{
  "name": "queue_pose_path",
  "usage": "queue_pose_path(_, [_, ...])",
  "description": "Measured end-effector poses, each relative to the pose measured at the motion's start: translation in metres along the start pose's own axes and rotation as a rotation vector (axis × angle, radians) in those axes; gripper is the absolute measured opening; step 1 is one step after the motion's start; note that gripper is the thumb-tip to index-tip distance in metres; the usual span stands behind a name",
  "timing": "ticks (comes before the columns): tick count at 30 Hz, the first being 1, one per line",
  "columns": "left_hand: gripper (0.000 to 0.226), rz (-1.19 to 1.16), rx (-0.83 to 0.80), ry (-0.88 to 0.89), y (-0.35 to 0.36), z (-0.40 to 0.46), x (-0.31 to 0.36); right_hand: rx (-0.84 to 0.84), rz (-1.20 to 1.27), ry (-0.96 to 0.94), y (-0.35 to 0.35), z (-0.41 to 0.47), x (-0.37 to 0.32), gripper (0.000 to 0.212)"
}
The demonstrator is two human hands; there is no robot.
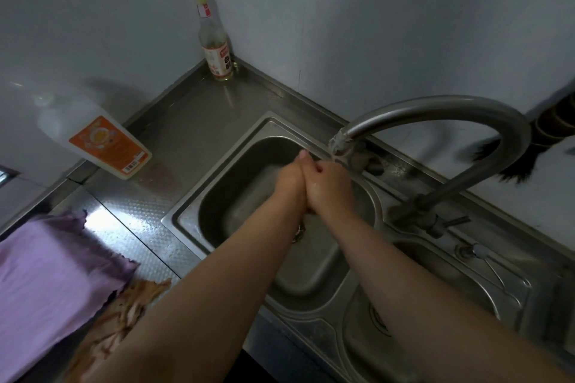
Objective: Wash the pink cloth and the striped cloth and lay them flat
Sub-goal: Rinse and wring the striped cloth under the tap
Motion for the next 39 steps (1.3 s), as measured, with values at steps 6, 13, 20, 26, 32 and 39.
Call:
queue_pose_path(6, [0.03,0.166,-0.238,0.01,-0.028,0.004,-0.003,-0.057,-0.02,0.209,-0.038,0.038,0.03,0.046])
queue_pose_path(13, [0.042,0.498,-0.231,0.293,-0.067,0.026,0.018,-0.727,-0.048,-0.032,-0.054,0.022,0.034,0.055])
queue_pose_path(20, [0.044,1.161,-0.466,0.351,-0.065,0.02,0.027,-0.566,0.03,0.083,-0.064,0.038,0.039,0.016])
queue_pose_path(26, [0.032,0.116,-0.228,0.033,-0.031,0.015,0.0,-0.214,0.56,0.1,-0.037,0.006,0.017,0.011])
queue_pose_path(32, [0.036,-0.101,-0.163,-0.001,0.011,-0.002,-0.022,-0.102,0.378,-0.131,-0.005,-0.007,0.007,0.017])
queue_pose_path(39, [0.055,0.131,-0.136,0.093,0.008,-0.002,-0.032,0.097,0.44,-0.081,-0.015,0.018,-0.016,0.043])
Point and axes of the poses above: each hand's wrist, its own z-axis towards the middle knuckle, its own y-axis out of the palm, x = y × z, the point moved 1 cm from there along z, towards the middle knuckle, and after that the axes turned 1 degree about -x, right-handed, at the moved point
